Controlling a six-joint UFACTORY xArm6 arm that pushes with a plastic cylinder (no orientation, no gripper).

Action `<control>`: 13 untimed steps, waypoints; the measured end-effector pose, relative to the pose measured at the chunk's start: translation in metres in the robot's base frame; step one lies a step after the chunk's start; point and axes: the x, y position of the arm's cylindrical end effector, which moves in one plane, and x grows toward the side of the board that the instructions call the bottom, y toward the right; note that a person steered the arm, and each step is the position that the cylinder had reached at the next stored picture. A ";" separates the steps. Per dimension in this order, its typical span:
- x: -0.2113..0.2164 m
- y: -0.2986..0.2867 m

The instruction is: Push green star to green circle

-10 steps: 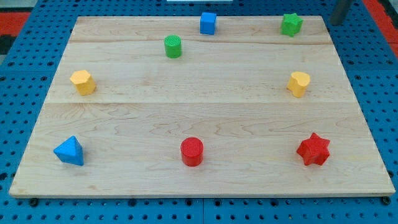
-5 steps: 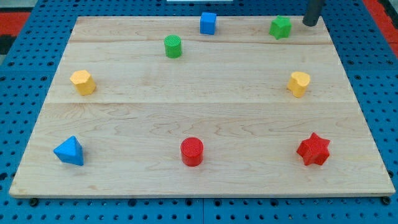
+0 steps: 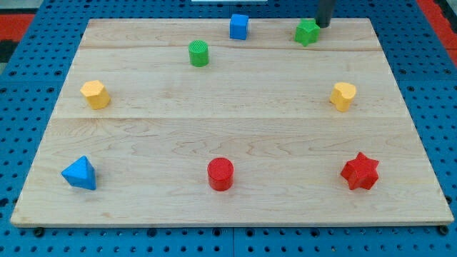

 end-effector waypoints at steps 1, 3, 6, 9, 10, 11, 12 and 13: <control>0.028 -0.011; 0.052 -0.038; 0.038 -0.052; 0.070 -0.133; 0.069 -0.108; 0.063 -0.083; 0.058 -0.113; 0.037 -0.164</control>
